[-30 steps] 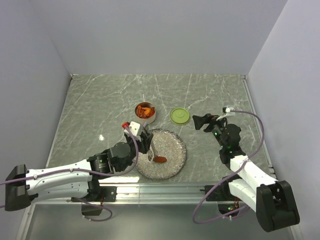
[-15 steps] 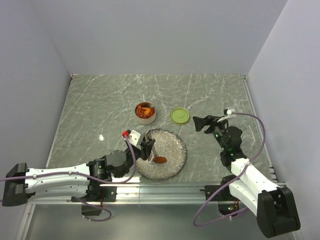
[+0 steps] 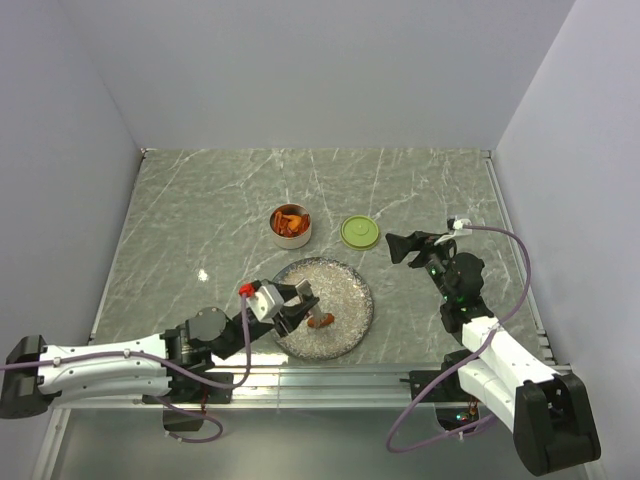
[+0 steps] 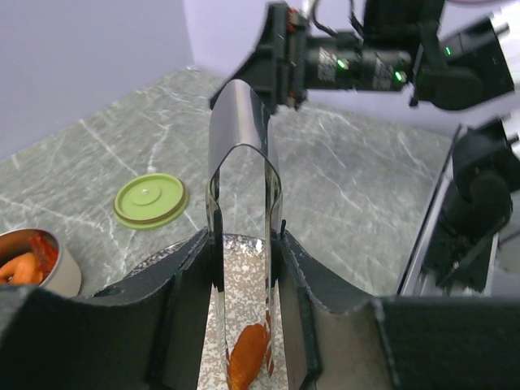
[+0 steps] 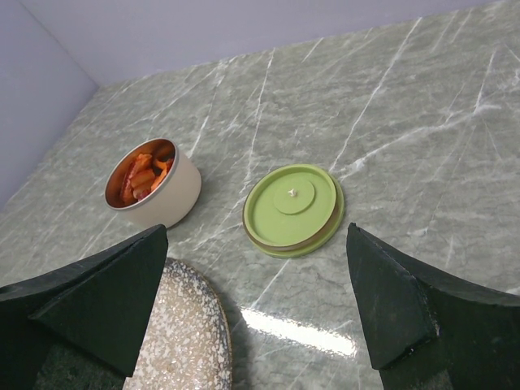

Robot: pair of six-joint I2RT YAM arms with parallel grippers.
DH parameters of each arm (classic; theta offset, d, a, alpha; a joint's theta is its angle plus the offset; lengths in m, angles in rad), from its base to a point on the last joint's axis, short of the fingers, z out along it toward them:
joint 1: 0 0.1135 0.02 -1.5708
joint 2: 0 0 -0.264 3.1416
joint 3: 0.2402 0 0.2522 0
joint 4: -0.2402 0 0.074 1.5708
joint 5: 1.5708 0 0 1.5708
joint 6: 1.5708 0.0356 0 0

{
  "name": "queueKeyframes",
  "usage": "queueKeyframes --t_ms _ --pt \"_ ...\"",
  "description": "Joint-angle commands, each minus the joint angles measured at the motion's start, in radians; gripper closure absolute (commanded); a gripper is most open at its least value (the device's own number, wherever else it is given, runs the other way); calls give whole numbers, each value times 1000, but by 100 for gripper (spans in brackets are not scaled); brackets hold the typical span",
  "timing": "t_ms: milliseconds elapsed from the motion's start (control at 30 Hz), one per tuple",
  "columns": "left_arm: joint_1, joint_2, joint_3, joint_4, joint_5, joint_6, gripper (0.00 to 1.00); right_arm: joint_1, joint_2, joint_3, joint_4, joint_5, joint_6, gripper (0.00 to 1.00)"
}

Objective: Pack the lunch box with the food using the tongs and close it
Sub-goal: Pick up the food using the clamp

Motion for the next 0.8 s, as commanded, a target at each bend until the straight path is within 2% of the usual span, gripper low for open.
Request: queueKeyframes --t_ms 0,133,500,767 --pt "4 41 46 47 110 59 59 8 3 1 13 3 3 3" --pt "43 120 76 26 193 66 58 8 3 1 14 4 4 3" --pt "147 148 73 63 351 99 58 7 8 1 10 10 3 3" --pt "236 237 96 75 457 83 58 8 -3 -5 7 21 3 3"
